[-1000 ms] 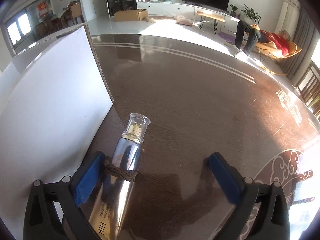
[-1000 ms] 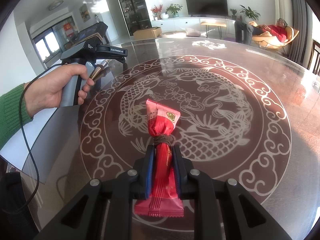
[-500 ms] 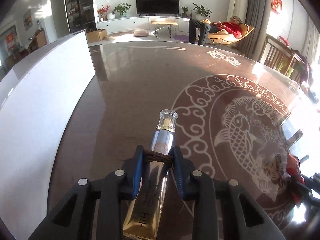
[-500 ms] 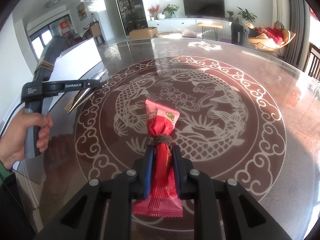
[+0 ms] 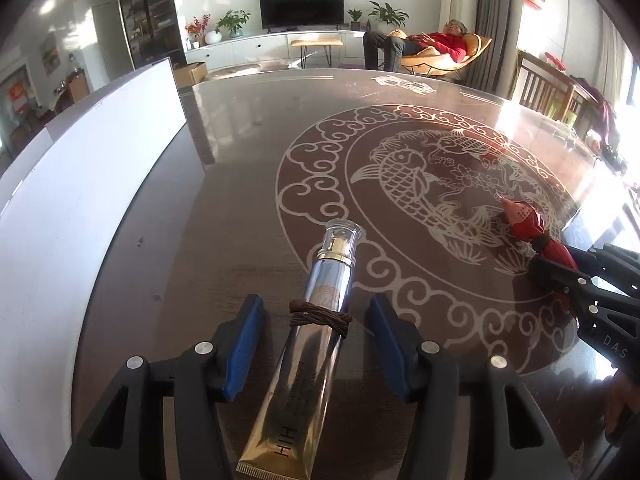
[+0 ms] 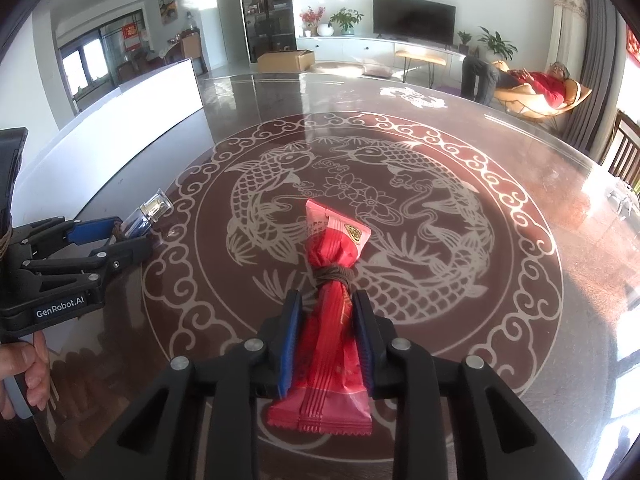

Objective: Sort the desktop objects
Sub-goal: 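Carry the red packet and gold tube toward the cardboard box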

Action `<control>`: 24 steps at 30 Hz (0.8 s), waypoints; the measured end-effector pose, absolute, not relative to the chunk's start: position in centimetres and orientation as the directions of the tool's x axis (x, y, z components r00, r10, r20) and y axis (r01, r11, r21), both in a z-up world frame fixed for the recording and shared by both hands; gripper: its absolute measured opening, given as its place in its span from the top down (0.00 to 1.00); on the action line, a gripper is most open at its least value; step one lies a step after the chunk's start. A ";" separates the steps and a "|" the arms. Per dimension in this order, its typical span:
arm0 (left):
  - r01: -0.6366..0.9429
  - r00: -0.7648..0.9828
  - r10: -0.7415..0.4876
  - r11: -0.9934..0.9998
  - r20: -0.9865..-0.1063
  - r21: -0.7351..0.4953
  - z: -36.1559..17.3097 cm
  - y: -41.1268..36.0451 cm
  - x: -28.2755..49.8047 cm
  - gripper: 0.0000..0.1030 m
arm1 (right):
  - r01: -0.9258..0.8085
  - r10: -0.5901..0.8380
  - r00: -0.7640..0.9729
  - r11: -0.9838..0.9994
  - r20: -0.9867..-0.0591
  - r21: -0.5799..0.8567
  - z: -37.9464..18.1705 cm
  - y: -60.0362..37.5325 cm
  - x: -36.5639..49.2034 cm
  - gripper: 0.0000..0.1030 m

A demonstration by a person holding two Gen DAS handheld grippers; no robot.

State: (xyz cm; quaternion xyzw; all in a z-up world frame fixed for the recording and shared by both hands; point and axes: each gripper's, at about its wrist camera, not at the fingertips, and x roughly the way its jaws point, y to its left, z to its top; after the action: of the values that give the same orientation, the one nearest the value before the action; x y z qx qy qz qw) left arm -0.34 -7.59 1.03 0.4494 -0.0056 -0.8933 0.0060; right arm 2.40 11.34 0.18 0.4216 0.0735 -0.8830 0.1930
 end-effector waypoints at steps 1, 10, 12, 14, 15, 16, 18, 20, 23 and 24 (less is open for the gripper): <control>0.006 -0.596 -0.010 -1.000 -0.803 0.008 1.0 -7.7 -0.6 0.46 | 0.403 -0.277 -0.570 -0.915 -0.773 0.031 0.2 11.3 2.4 0.73; 0.006 -0.596 -0.013 -1.000 -0.803 0.012 1.0 -7.6 -0.7 0.46 | 0.405 -0.267 -0.573 -0.914 -0.775 0.015 0.2 11.2 2.5 0.72; 0.005 -0.596 -0.012 -1.000 -0.803 0.012 1.0 -7.6 -0.6 0.46 | 0.405 -0.267 -0.573 -0.914 -0.775 0.015 0.2 11.2 2.5 0.72; -0.011 -0.592 0.016 -1.000 -0.805 -0.011 1.0 -7.8 -0.5 0.34 | 0.407 -0.271 -0.572 -0.913 -0.774 0.019 0.2 11.2 2.5 0.70; -0.035 -0.584 0.051 -0.999 -0.810 -0.037 0.9 -7.8 -0.6 0.21 | 0.413 -0.279 -0.568 -0.911 -0.774 0.025 0.2 11.2 2.4 0.68; -0.050 -0.560 0.087 -0.996 -0.824 -0.071 0.7 -7.9 -0.8 0.00 | 0.420 -0.288 -0.564 -0.907 -0.774 0.031 0.2 11.2 2.4 0.63; -0.068 -0.565 0.128 -0.992 -0.815 -0.109 0.8 -8.5 0.0 0.00 | 0.417 -0.278 -0.565 -0.909 -0.777 0.022 0.1 11.1 2.4 0.44; -0.076 -0.574 0.169 -0.985 -0.802 -0.153 1.0 -9.5 1.3 0.00 | 0.414 -0.276 -0.562 -0.910 -0.780 0.024 0.1 11.1 2.4 0.41; -0.060 -0.578 0.192 -0.979 -0.793 -0.193 1.1 -10.7 1.6 0.00 | 0.406 -0.275 -0.563 -0.913 -0.780 0.029 0.1 11.1 2.3 0.40; -0.058 -0.572 0.183 -0.981 -0.800 -0.183 1.1 -10.7 1.1 0.00 | 0.407 -0.275 -0.562 -0.913 -0.780 0.028 0.1 11.1 2.3 0.40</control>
State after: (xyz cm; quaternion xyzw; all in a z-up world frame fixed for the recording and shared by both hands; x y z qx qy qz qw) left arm 1.09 -10.70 1.13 0.4577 0.0681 -0.8839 -0.0680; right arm 2.29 11.07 0.08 0.4259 0.0778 -0.8804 0.1937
